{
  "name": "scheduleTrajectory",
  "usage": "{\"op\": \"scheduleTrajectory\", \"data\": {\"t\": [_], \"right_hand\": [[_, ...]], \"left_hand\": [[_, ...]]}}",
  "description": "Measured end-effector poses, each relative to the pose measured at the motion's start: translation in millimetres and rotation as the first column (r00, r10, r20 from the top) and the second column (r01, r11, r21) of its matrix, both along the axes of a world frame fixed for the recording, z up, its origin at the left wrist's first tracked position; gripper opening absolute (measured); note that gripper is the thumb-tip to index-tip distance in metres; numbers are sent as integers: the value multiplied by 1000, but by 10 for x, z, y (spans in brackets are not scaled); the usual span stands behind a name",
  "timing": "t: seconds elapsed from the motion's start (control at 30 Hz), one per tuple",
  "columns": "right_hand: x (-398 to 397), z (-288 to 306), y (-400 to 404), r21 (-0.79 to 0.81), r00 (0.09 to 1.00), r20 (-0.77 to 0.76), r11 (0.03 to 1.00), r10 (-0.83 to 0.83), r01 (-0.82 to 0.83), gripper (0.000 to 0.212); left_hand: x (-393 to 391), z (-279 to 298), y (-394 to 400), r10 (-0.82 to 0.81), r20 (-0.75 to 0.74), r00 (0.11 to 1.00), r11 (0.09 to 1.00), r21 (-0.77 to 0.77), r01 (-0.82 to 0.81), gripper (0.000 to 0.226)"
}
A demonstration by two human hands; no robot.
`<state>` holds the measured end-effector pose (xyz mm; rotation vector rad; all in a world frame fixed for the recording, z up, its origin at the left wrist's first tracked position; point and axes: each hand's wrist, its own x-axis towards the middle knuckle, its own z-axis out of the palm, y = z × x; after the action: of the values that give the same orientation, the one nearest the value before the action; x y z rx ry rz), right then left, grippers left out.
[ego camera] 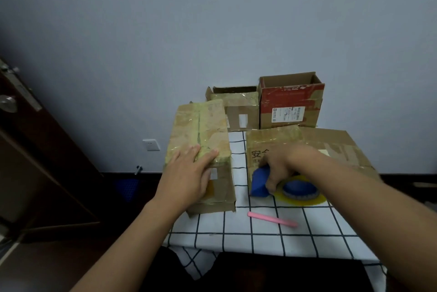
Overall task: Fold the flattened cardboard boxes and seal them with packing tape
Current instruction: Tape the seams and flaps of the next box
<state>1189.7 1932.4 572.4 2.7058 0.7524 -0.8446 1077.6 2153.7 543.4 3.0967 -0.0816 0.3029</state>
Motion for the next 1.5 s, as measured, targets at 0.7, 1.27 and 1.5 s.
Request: {"op": "scheduleTrajectory", "data": {"t": [0.7, 1.27, 1.5], "right_hand": [[-137, 234, 353, 759, 797, 488, 623, -356, -187, 66], [-123, 166, 716, 393, 706, 702, 877, -90, -278, 70], [-111, 170, 742, 398, 735, 671, 882, -94, -251, 69]], "left_hand": [[281, -205, -553, 196, 384, 902, 978, -140, -153, 36], [-206, -173, 345, 307, 381, 872, 847, -528, -67, 45], [-199, -350, 454, 391, 229, 891, 379, -923, 70, 19]]}}
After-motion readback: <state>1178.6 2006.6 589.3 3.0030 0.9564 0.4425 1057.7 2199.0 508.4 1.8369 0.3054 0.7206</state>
